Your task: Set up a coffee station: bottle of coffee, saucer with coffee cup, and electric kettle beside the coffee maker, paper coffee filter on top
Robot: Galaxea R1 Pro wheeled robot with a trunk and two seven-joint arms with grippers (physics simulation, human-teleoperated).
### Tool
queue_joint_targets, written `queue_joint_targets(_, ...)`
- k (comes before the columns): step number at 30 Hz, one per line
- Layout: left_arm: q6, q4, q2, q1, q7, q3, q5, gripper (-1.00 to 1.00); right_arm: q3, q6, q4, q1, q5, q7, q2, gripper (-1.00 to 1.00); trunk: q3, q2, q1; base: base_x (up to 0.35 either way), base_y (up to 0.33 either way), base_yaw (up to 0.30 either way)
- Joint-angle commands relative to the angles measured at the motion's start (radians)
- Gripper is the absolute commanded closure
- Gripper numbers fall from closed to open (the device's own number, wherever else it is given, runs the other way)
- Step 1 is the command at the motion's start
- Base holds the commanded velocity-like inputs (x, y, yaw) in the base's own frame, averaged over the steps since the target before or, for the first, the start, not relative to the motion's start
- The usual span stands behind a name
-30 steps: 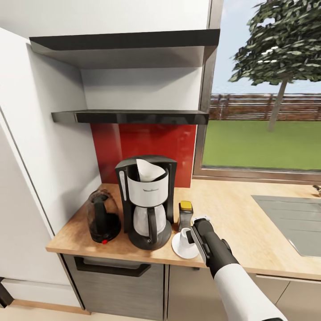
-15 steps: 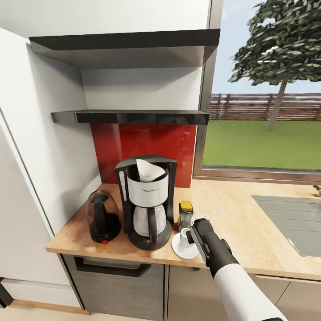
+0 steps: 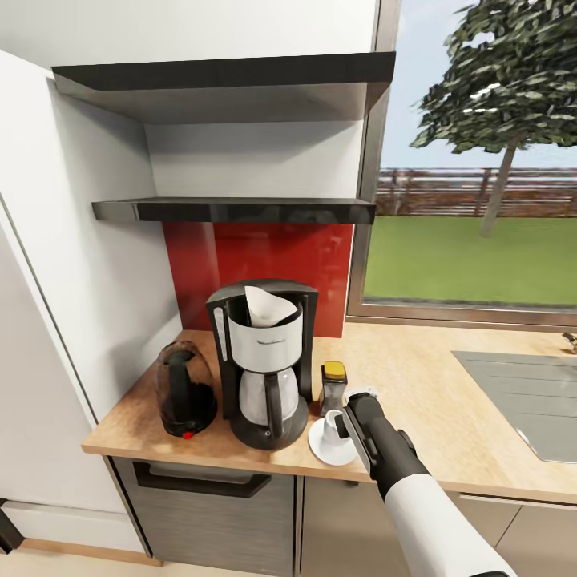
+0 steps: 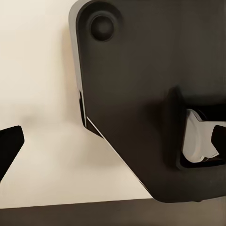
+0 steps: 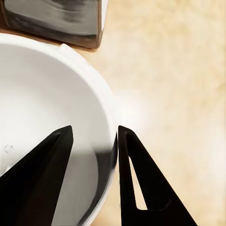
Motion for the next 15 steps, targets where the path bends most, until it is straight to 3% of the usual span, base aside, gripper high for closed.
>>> queue_joint_targets(1,-0.003,0.001,0.0,0.0,-0.003,-0.008,0.006,-1.0,0.001,0.005,0.0,0.0,0.003,0.003,0.0,1.0,0.0,-0.001,0.0,0.0,-0.066,0.0)
queue_joint_targets(15,-0.003,0.001,0.001,0.0,-0.003,-0.008,0.007,-1.0,0.002,0.005,0.0,0.0,0.003,0.003,0.0,1.0,0.0,-0.001,0.0,0.0,-0.016,0.0)
